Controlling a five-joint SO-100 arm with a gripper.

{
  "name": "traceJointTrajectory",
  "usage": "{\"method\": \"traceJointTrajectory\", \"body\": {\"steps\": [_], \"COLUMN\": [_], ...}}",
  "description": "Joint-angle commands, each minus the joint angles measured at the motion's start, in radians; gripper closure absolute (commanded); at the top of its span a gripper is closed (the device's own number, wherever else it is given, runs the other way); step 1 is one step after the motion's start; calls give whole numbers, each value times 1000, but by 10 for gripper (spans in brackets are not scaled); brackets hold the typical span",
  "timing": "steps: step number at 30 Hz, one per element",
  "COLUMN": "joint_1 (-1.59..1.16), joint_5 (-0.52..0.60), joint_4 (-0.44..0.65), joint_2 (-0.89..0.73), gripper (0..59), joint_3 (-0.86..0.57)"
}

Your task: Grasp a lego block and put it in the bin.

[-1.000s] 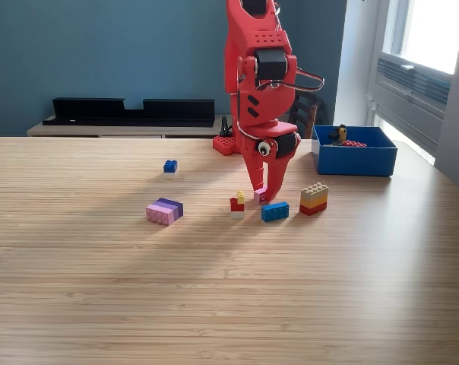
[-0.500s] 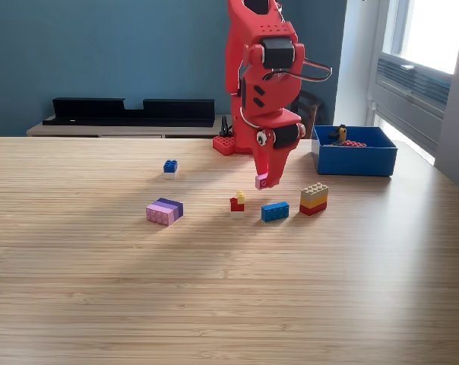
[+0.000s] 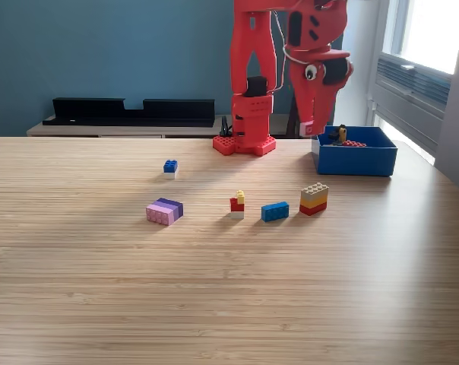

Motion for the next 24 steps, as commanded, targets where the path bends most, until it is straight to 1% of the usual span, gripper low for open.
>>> {"method": "traceJointTrajectory", "body": {"steps": [1, 5, 12, 16, 23, 24], "joint_1": [-236, -370, -540, -604, -643, -643], "joint_5": [77, 110, 126, 124, 83, 77], "joint_4": [23, 23, 21, 21, 17, 17], "joint_2": [120, 120, 117, 117, 117, 117], "gripper": [586, 586, 586, 586, 584, 545], "joint_3": [-46, -46, -48, -43, -25, -18]}}
